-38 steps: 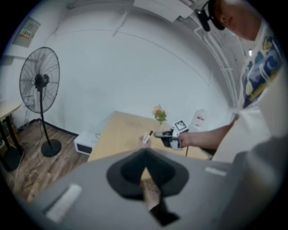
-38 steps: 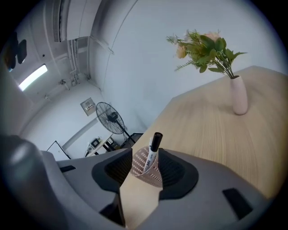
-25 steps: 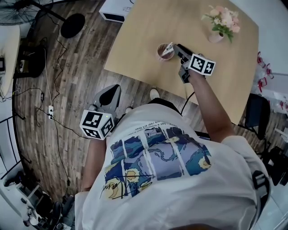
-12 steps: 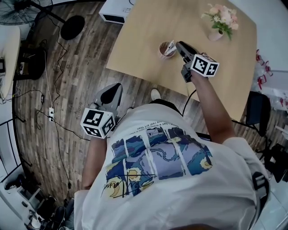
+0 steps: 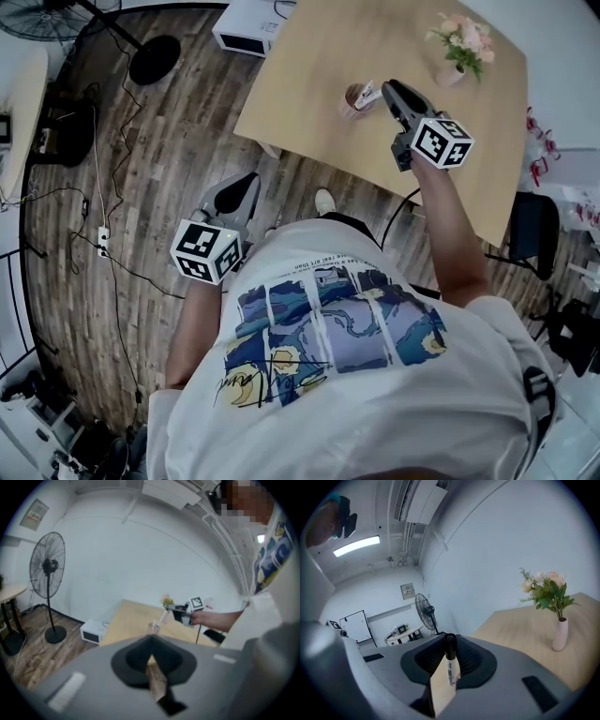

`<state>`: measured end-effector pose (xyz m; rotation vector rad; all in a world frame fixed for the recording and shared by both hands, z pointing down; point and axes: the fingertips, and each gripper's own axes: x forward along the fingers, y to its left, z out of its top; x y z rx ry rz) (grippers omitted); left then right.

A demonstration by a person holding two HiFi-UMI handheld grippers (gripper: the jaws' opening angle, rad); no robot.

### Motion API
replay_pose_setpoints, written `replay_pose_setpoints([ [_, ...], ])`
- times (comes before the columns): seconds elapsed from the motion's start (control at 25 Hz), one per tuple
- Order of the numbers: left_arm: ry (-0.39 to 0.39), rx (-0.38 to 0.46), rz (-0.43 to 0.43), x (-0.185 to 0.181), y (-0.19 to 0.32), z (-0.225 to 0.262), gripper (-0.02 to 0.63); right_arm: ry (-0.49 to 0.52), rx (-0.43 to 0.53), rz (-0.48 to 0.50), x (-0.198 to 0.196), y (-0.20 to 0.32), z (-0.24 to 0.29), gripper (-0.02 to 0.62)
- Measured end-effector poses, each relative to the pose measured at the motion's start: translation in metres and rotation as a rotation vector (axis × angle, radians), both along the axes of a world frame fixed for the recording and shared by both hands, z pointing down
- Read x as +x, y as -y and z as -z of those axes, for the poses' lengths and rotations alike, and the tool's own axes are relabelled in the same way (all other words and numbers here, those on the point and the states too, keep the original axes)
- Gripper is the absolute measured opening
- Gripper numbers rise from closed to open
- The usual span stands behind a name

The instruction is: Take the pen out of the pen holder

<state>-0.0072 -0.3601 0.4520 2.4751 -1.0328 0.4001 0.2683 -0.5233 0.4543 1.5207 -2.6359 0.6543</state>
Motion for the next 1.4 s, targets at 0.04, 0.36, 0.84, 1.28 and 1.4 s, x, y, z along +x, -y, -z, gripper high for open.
replay_pose_setpoints([
  [0.04, -0.005, 0.005, -0.004, -0.004, -0.003, 0.001, 0.009, -0.005, 0.012, -0.001, -0.003, -0.004, 0.006, 0.067],
  [0.36, -0.039, 0.029, -0.032, -0.032, -0.027, 0.004, 0.009, -0.046, 0.083, 0.010, -0.035, -0.050, 0.048, 0.067],
  [0.84, -0.073, 0.012, -0.095, -0.074, -0.071, -0.006, 0.009, -0.115, 0.124, 0.058, -0.107, -0.141, 0.072, 0.067],
  [1.28, -0.092, 0.011, -0.139, -0.096, -0.100, -0.012, 0.009, -0.191, 0.130, 0.139, -0.166, -0.213, 0.076, 0.067],
  [1.4, -0.095, 0.009, -0.152, -0.099, -0.104, -0.013, 0.009, -0.207, 0.136, 0.152, -0.176, -0.224, 0.079, 0.067],
])
